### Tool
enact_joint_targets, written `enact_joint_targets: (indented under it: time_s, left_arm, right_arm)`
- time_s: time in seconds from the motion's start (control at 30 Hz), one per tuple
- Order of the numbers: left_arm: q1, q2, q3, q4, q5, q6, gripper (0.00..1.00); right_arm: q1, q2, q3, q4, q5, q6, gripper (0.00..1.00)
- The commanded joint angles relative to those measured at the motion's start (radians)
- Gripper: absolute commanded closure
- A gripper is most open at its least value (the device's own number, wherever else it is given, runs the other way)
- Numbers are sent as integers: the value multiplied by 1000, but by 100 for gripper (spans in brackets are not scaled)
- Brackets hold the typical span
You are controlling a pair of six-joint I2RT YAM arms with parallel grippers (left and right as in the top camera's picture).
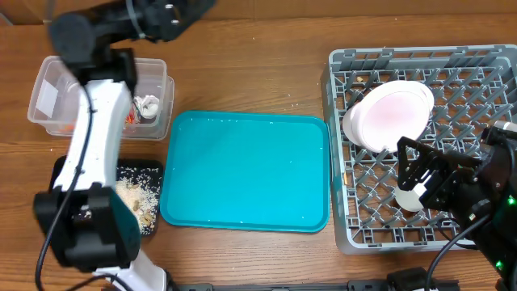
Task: Sort waste into correct bins and load items into the dishwasher
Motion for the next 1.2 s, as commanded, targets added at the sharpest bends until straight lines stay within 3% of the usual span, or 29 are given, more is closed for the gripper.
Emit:
enact_joint_targets:
  time_s: [0.0,0.2,0.27,0.33,0.43,0.5,0.57,0.7,0.93,1.17]
  left_arm:
    - [88,-102,26,-37,4,24,0]
    - [158,-221,26,-94,-46,102,0]
    - [160,-264,26,-236,-54,231,0]
    - [160,-309,26,-485,-93,414,0]
    - [158,-387,28,-959,-354,754,0]
    - [137,-443,42,-1237,-696,969,0]
    - [97,-477,54,-1395,-969,1086,0]
    - [47,-512,61,-1653,-1106,1280,0]
    - [41,-549,61,-2123,-1265,1307,0]
    - [41,-590,60,-2248,-1347,1302,0]
  right_arm:
    - [-6,-4,9,3,6,-2,0]
    - [-6,-5,9,3,6,-2,0]
    - [-6,-4,9,3,6,-2,0]
    - [-6,-4,9,3,6,-2,0]
    - [-6,-4,9,3,6,-2,0]
    - [-6,-4,9,3,6,-2,0]
    - [-6,-5,9,3,6,-2,0]
    - [-6,-4,9,3,6,-2,0]
    - [-6,-5,9,3,6,-2,0]
    - [-6,-4,9,3,6,-2,0]
